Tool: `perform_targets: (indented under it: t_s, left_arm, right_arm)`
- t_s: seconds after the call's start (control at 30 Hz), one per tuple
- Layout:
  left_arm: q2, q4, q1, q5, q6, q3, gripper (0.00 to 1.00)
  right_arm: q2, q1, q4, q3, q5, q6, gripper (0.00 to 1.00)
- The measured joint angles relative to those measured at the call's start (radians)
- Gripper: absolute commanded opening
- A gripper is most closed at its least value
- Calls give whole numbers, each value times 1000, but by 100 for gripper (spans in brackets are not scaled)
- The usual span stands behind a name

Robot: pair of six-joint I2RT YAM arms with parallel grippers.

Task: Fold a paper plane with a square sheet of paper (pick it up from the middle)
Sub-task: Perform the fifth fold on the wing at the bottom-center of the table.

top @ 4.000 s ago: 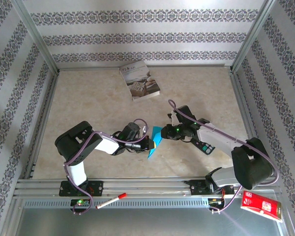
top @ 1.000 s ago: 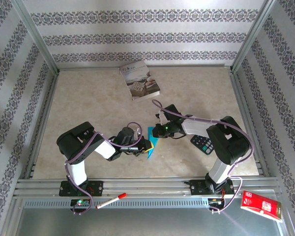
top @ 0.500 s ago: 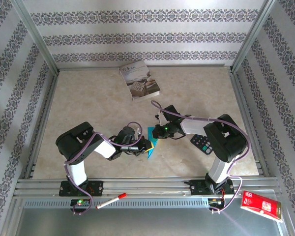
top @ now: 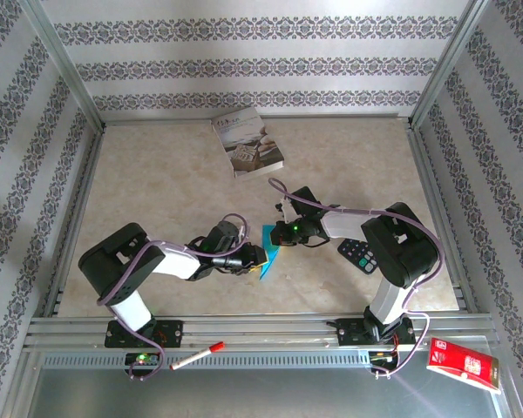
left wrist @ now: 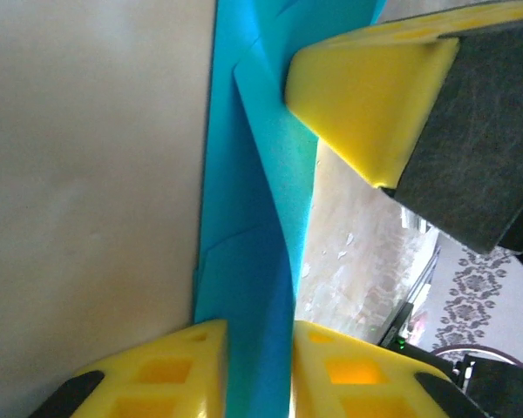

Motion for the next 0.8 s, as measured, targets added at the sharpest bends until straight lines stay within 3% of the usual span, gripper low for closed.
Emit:
perform_targets:
  t_s: [0.23,0.5,0.8]
  left_arm:
    - [-134,-177,0,-27,52,6,36]
    - [-179,-292,0,-48,130,86,11]
    - [-68,-298,-2,-27,180,203,6]
  right_arm:
    - [-3,0,4,-3,0,-3,4]
    - [-3,0,4,-3,0,-15,4]
    - [-3,0,4,-3,0,-18,4]
